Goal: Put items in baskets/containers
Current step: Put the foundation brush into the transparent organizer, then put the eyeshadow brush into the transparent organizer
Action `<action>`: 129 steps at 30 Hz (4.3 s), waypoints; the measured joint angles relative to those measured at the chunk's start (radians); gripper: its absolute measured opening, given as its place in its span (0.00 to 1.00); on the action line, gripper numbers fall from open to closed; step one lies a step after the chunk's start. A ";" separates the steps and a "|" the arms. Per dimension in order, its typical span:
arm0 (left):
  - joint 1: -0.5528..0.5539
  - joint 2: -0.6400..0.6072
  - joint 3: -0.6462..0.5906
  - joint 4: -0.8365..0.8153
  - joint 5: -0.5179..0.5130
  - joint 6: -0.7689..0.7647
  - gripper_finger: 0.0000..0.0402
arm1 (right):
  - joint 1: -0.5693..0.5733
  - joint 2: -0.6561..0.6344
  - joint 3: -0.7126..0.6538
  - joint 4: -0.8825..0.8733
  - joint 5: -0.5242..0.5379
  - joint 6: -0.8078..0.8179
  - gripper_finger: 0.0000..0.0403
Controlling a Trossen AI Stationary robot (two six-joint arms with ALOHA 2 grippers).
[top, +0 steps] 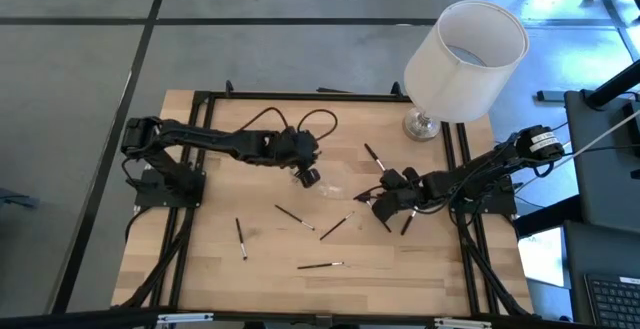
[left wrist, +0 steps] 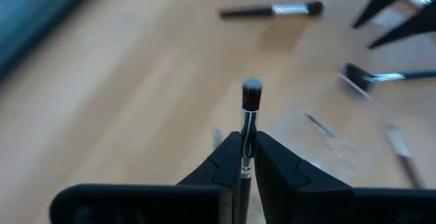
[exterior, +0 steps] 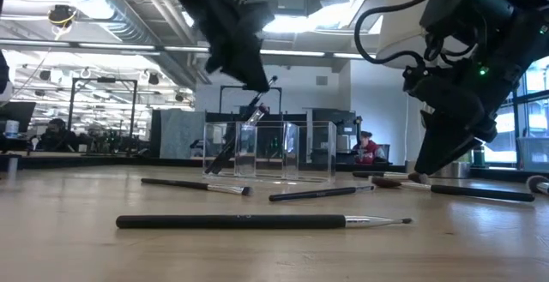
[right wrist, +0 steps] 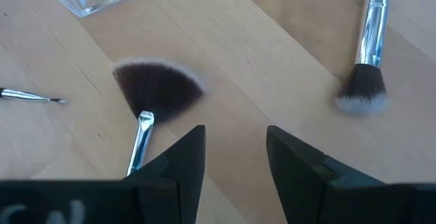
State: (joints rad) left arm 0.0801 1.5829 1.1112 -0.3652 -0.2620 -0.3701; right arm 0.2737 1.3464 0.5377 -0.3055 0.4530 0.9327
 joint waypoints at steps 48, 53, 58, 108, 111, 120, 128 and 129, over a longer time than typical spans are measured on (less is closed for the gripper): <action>-0.365 0.324 0.072 -0.184 0.108 0.425 0.30 | -0.030 0.000 0.001 0.155 0.016 -0.081 0.39; -0.340 0.342 0.076 -0.199 0.168 0.374 0.22 | -0.030 0.000 0.001 0.154 0.015 -0.081 0.39; -0.342 0.374 0.078 -0.211 0.179 0.367 0.09 | -0.030 0.000 0.001 0.155 0.016 -0.082 0.39; -0.209 0.119 -0.075 0.416 -0.424 -0.033 0.15 | -0.019 0.000 0.001 0.136 -0.001 -0.133 0.39; -0.209 0.117 -0.075 0.416 -0.408 0.012 0.18 | -0.019 0.000 0.001 0.136 -0.002 -0.128 0.39; -0.210 0.126 -0.074 0.490 -0.061 0.097 0.19 | -0.020 0.000 0.000 0.120 -0.060 -0.122 0.39; -0.230 0.142 -0.074 0.674 -0.031 0.131 0.15 | -0.023 0.000 0.000 0.120 0.057 -0.096 0.39; -0.240 0.152 -0.074 0.704 -0.032 0.131 0.15 | -0.024 0.000 0.000 0.121 0.034 -0.084 0.39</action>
State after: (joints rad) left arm -0.1599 1.7346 1.0370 0.3384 -0.2942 -0.2390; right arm 0.2501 1.3464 0.5381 -0.1848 0.4872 0.8485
